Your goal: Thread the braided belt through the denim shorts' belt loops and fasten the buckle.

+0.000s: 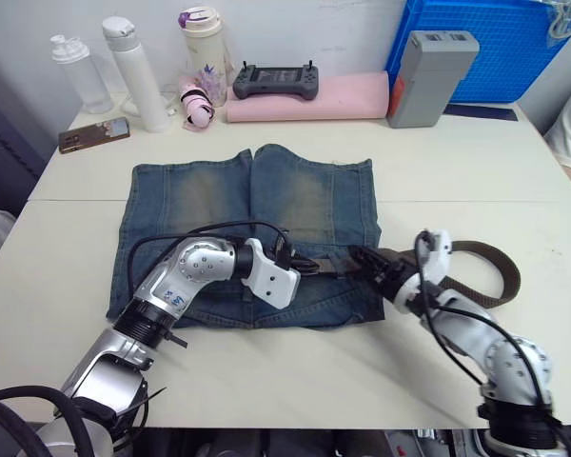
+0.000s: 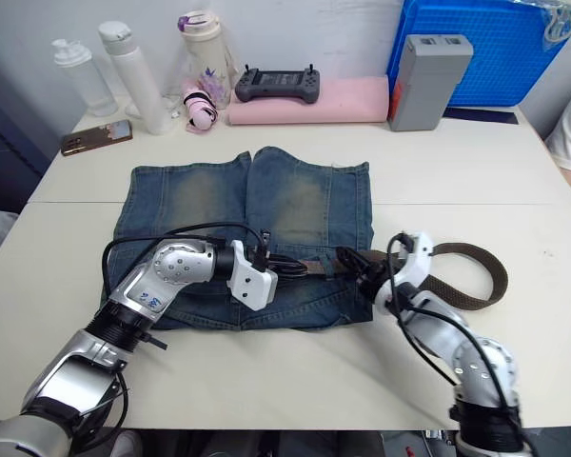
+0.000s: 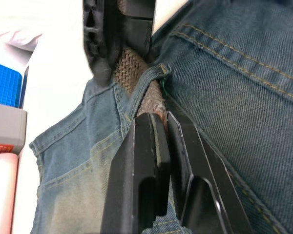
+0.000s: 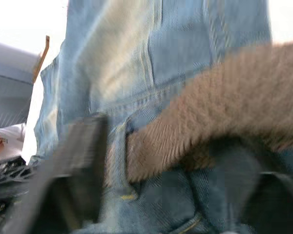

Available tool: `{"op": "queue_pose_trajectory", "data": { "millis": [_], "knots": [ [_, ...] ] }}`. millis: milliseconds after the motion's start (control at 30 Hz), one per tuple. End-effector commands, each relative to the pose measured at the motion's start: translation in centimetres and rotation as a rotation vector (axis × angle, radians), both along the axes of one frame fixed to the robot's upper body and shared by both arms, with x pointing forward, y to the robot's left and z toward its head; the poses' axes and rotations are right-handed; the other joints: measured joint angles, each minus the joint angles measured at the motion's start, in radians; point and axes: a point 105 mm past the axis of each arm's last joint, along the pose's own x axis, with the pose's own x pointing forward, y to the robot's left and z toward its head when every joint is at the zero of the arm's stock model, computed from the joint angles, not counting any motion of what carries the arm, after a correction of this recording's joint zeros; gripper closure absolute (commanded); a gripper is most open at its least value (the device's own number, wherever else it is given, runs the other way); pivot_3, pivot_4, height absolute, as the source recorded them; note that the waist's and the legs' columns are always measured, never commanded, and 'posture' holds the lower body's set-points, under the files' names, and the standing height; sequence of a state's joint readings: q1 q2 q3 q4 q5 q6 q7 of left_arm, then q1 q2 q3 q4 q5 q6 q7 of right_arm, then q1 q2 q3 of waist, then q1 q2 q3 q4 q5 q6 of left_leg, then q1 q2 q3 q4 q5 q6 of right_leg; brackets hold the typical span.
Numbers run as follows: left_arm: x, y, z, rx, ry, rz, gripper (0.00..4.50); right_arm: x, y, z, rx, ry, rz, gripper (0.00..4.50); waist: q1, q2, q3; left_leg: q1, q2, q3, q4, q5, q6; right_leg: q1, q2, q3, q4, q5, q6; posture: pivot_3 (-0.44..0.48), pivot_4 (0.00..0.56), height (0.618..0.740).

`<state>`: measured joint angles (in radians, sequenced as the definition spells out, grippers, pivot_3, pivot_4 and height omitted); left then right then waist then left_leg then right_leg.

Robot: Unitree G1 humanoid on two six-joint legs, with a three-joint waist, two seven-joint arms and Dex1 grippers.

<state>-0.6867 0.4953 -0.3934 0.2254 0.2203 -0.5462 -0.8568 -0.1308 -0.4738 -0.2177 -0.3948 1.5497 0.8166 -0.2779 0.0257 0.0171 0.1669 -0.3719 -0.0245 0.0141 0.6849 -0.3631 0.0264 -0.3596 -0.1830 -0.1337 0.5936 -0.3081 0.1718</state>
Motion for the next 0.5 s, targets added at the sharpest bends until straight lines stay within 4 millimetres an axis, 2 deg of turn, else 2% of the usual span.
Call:
{"op": "queue_pose_trajectory", "data": {
  "millis": [33,133,200,267,367,400,500],
  "knots": [
    [-0.3,0.1,0.9,-0.038,0.004,-0.006,4.50,-2.9,0.1,3.0,-0.164,-0.163,0.164,0.22,-0.001,-0.001,0.000,0.000,0.000,0.000,0.000,0.000,0.000,0.000,0.000,0.000,0.000,0.000,0.000,0.000,0.150,0.714],
    [-0.5,0.1,0.7,-0.029,0.020,-0.011,4.50,-5.9,1.7,4.2,-0.336,-0.289,0.387,0.22,0.000,-0.001,0.001,-0.001,0.000,0.002,0.000,0.000,0.001,0.000,0.000,0.000,-0.002,0.000,0.000,0.000,0.150,0.714],
    [-0.7,0.1,0.8,-0.027,0.030,-0.021,4.50,-8.4,3.3,3.5,-0.546,-0.383,0.581,0.22,-0.002,-0.003,0.002,0.000,0.002,0.002,0.000,0.000,0.001,0.000,0.001,-0.001,-0.003,0.000,0.000,0.000,0.150,0.714],
    [-0.8,0.1,0.9,-0.029,0.038,-0.024,4.50,-9.8,4.3,2.3,-0.695,-0.448,0.715,0.22,0.000,-0.005,0.002,0.000,0.001,0.004,0.000,0.000,0.001,0.000,0.000,0.000,-0.003,0.000,0.000,0.000,0.150,0.714],
    [-0.9,0.7,1.2,-0.034,0.055,-0.011,4.50,-9.2,4.3,-0.4,-1.008,-0.571,0.785,0.22,-0.001,-0.011,0.003,0.000,0.002,0.006,0.002,0.000,0.001,0.001,0.001,0.000,-0.003,0.000,0.000,0.000,0.150,0.714],
    [-1.0,1.3,1.2,-0.020,0.061,-0.004,4.50,-8.3,4.1,-1.4,-1.162,-0.662,0.779,0.22,-0.002,-0.012,0.004,0.000,0.001,0.006,0.003,-0.001,0.001,0.001,0.000,0.001,-0.003,0.000,0.000,0.000,0.150,0.714],
    [-1.4,2.3,1.3,-0.003,0.068,0.018,4.50,-6.5,3.7,-3.7,-1.431,-0.831,0.749,0.22,-0.005,-0.013,0.004,-0.001,0.001,0.006,0.005,-0.001,0.002,0.000,0.000,0.002,-0.003,0.000,0.001,0.000,0.150,0.714]
  ]
}}
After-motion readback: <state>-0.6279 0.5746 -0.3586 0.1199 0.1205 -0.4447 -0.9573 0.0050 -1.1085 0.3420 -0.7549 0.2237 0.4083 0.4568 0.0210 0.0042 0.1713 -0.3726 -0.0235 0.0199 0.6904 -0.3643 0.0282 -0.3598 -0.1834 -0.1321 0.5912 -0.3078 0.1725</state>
